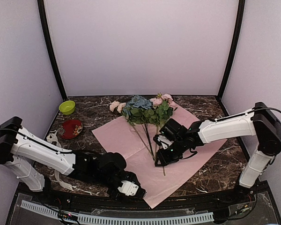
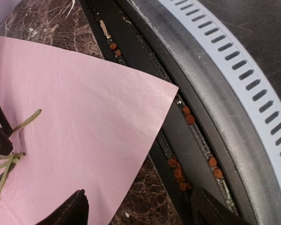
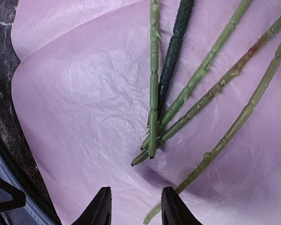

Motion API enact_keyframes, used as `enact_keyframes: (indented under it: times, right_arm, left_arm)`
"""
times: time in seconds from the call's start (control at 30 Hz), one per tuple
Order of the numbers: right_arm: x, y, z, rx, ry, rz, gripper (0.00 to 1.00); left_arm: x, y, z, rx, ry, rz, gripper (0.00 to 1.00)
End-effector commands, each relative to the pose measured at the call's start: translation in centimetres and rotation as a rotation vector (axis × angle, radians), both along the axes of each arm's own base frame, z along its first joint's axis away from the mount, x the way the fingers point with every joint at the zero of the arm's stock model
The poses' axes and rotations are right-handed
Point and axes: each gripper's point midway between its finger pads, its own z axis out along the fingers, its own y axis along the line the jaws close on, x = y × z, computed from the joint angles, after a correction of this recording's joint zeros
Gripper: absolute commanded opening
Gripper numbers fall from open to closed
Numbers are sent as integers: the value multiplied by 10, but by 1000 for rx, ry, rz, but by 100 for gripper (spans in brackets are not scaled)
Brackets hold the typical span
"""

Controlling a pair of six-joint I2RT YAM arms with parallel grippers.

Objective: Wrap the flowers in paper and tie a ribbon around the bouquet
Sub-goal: Pick up the bottom corner of the flattened wrapping paper from the center of the board.

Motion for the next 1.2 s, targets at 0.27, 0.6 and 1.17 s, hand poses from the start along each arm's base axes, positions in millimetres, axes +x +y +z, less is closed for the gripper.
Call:
enact_keyframes:
  times: [0.27,0.6,1.17]
  right_arm:
    - [-9,-1,-15,24,25,-19,36]
    - [-12,-2,-24,18,38,-8,35]
    - [-14,6,-6,60,49,32,35]
  left_arm:
    - [17,-50,-15,-59,-214,-81,75]
    - [24,-71,-2,-149,-214,-32,49]
    - [44,-72,7,-171,-235,114,0]
